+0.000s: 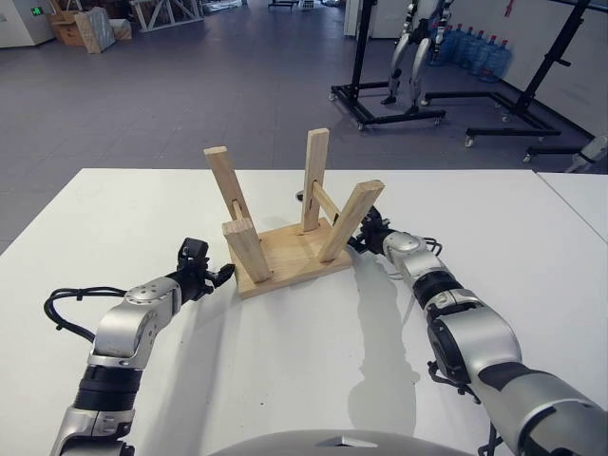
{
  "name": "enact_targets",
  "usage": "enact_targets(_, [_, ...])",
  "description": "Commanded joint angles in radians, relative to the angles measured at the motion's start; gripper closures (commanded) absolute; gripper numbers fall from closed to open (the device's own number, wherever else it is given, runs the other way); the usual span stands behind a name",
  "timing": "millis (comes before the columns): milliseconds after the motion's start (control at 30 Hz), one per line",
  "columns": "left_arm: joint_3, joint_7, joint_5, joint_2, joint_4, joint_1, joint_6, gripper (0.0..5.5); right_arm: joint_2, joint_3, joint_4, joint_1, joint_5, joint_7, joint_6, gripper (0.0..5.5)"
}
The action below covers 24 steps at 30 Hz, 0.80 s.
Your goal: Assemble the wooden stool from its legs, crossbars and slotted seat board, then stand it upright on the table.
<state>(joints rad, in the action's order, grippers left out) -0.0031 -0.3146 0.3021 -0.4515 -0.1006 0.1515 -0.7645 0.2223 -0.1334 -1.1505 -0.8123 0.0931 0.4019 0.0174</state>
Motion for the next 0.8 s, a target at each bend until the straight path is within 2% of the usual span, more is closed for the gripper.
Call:
enact_targets(33, [-0.031,-0.006,-0.049,-0.002,0.061,-0.007,0.009,1.95,-0.006,-0.065,0.011,0.063,0.070,0.036,0.027,1.94])
enact_targets(300, [0.042,-0.018,-0.046,-0.020,0.067,0.033,0.004,1.95,0.024,-0.067,0.154,0.183,0.065,0.061,0.060,1.94])
enact_targets(467, [0.038,-0.033,-0.065,-0.003,0.099,-0.030,0.039,1.95,0.045,-0.069,0.511,0.354,0.024,0.116,-0.016,1.94])
enact_targets(600, [0.131,-0.037,-0.008,0.018,0.098,0.014,0.036,1.95,0.080,-0.073,0.736,0.439,0.024,0.135,-0.118,1.94])
enact_targets(700, [0.227,-0.025,0.060,0.015,0.085,0.099,-0.008,1.95,0.111,-0.068,0.773,0.445,0.045,0.128,-0.146,1.94])
enact_targets(800, [0.269,-0.027,0.080,-0.022,0.088,0.155,-0.034,1.95,0.135,-0.052,0.772,0.437,0.051,0.123,-0.159,1.94])
